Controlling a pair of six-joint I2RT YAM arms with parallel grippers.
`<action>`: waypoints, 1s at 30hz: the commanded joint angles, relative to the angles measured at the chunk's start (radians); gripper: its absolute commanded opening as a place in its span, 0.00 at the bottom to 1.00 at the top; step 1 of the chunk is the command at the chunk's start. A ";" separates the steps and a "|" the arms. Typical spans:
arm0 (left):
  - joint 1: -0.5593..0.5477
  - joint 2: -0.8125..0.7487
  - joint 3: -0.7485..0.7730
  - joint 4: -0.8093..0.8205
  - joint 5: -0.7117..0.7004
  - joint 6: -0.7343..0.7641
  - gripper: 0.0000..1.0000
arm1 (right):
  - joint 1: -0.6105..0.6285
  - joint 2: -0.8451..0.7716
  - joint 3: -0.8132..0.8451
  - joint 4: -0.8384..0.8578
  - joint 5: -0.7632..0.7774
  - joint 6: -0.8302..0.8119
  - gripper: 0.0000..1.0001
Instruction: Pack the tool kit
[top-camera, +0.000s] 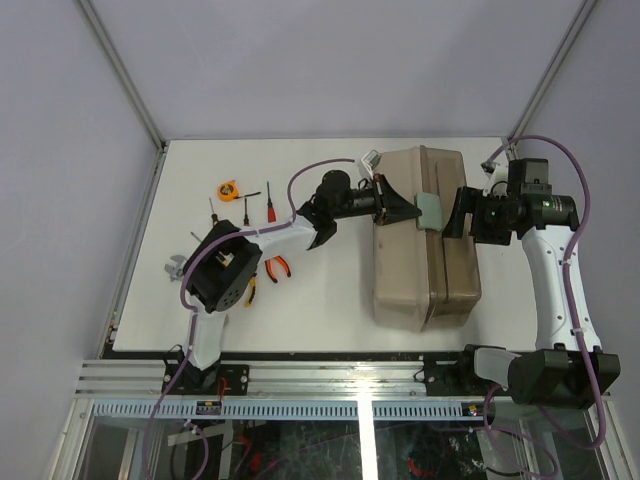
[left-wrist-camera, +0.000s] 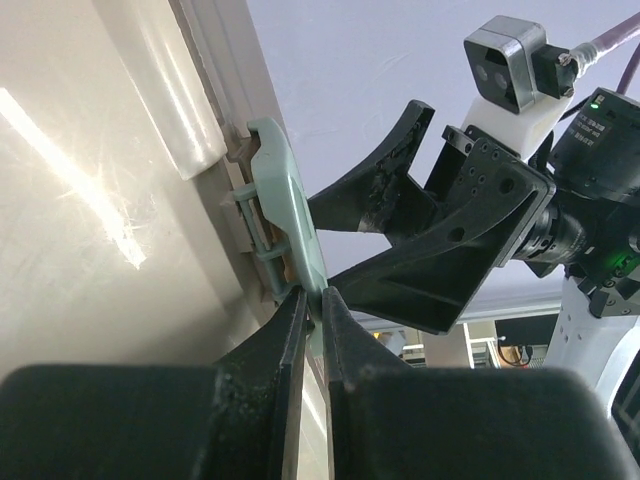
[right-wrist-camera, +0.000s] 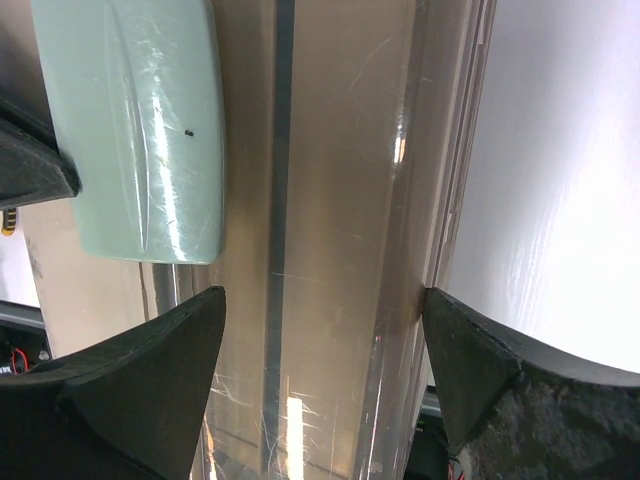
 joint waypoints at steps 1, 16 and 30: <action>-0.057 0.098 -0.067 0.011 0.017 0.044 0.02 | 0.028 0.012 -0.012 0.001 -0.266 0.020 0.84; -0.070 0.246 -0.047 0.629 0.001 -0.346 0.00 | 0.028 -0.008 -0.097 -0.006 -0.249 -0.003 0.84; -0.129 0.333 0.013 0.493 0.068 -0.262 0.02 | 0.028 0.013 -0.173 -0.005 -0.262 -0.012 0.78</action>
